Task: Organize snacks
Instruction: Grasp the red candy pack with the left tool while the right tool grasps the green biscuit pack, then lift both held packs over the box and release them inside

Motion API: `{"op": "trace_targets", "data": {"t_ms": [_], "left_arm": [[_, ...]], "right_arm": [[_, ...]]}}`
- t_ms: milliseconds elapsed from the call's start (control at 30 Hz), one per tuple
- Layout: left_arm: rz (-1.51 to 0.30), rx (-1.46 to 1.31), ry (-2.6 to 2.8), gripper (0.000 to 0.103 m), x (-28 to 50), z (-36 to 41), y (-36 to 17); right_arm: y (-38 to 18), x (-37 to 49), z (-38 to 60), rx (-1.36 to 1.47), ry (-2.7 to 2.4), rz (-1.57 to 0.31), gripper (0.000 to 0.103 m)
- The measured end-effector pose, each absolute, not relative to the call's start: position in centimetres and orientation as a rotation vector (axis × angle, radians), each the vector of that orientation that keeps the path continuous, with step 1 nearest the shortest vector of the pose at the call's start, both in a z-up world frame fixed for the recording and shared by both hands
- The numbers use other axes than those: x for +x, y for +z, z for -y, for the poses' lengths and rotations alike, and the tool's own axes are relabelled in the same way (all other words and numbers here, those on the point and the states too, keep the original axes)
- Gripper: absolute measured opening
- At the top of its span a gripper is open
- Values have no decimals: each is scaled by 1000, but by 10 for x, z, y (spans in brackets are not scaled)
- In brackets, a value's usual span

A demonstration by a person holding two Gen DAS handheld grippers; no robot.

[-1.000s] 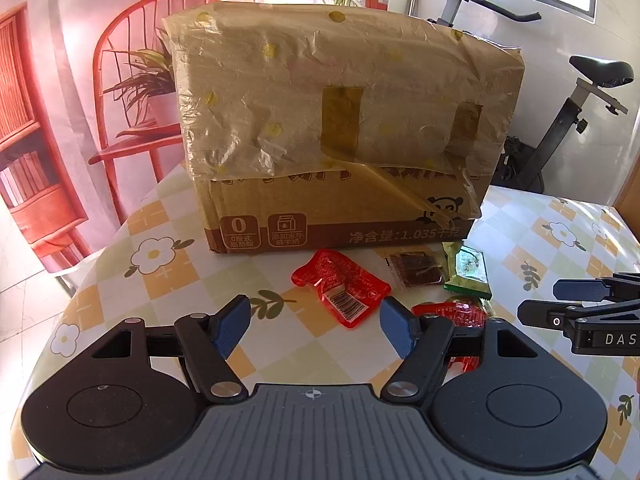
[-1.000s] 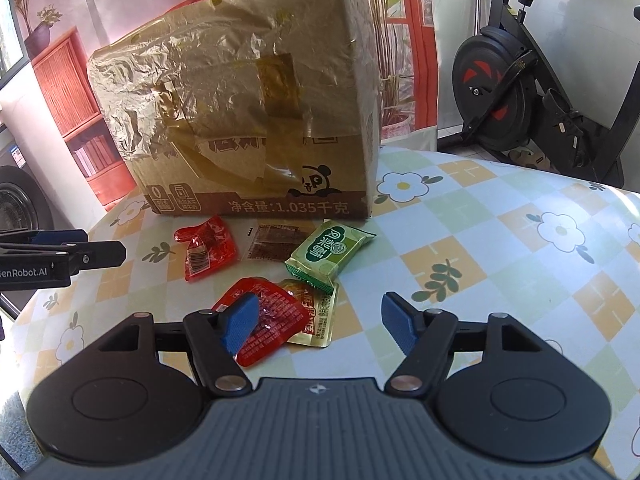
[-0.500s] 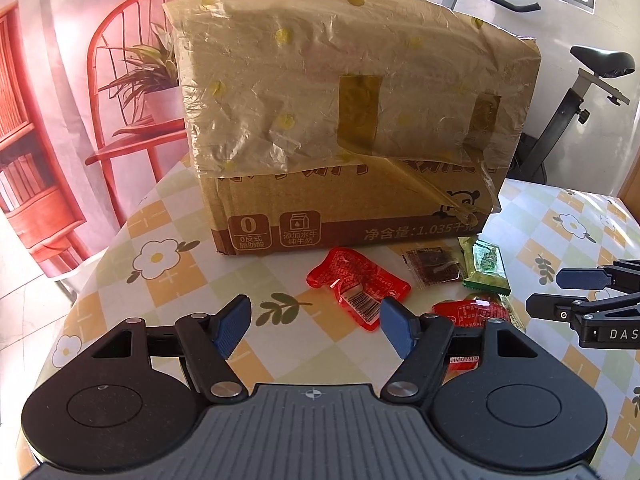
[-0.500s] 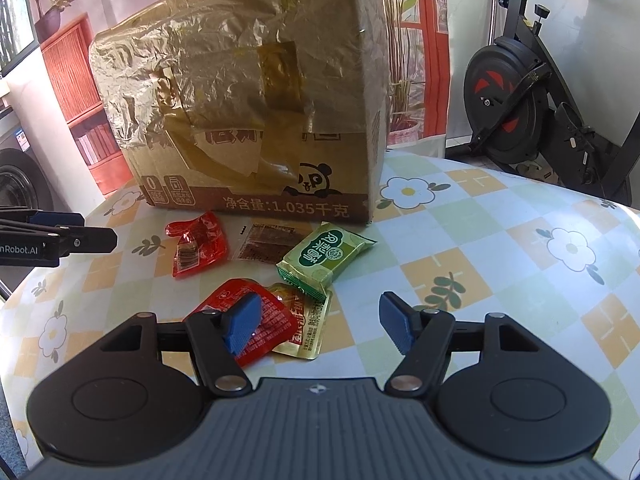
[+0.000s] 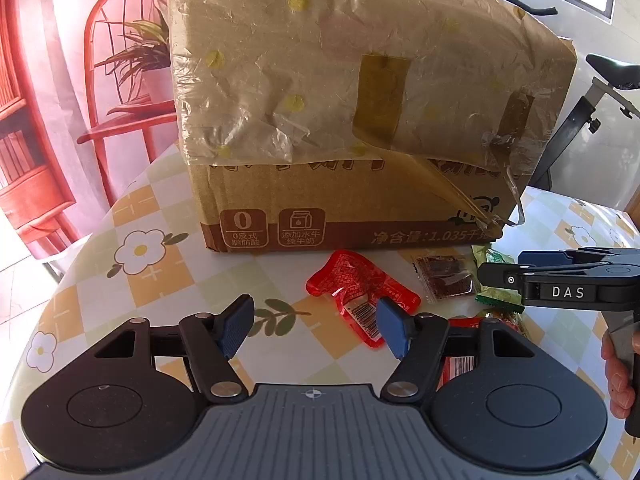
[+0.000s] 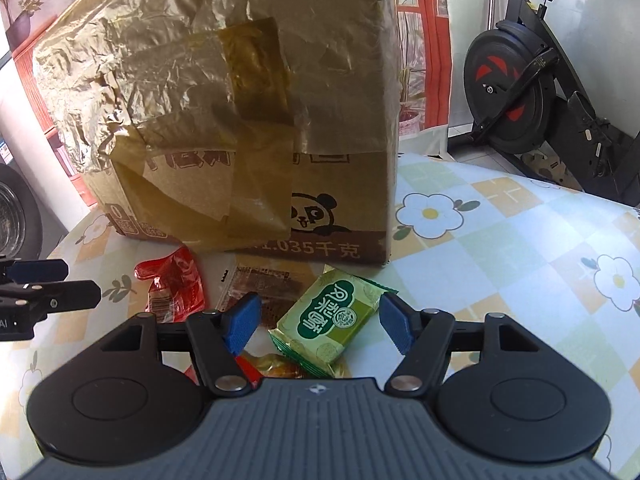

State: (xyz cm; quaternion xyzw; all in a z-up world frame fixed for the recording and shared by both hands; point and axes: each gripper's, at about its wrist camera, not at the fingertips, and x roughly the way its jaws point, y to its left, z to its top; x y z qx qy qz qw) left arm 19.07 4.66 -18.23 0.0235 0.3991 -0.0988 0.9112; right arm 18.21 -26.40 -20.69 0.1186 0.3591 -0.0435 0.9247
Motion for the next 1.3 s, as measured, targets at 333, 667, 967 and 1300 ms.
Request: {"op": "trace_targets", "data": {"t_ms": [333,667,967,1300], "left_arm": [[-877,-37,-178,69,220,-30,-204],[-868,-92,-64,68,236,-14,-220],[-835,-84,18,53,230,-6,-226],[-775,-132,6,39,203,-10,-221]], "right_arm": [[-221,164,270,212,-133,-709,44],[-231,131,268,194,-171,-610,42],[-234,122,264,184,-165,-570,42],[-235,121,267,210,-156,-561,42]]}}
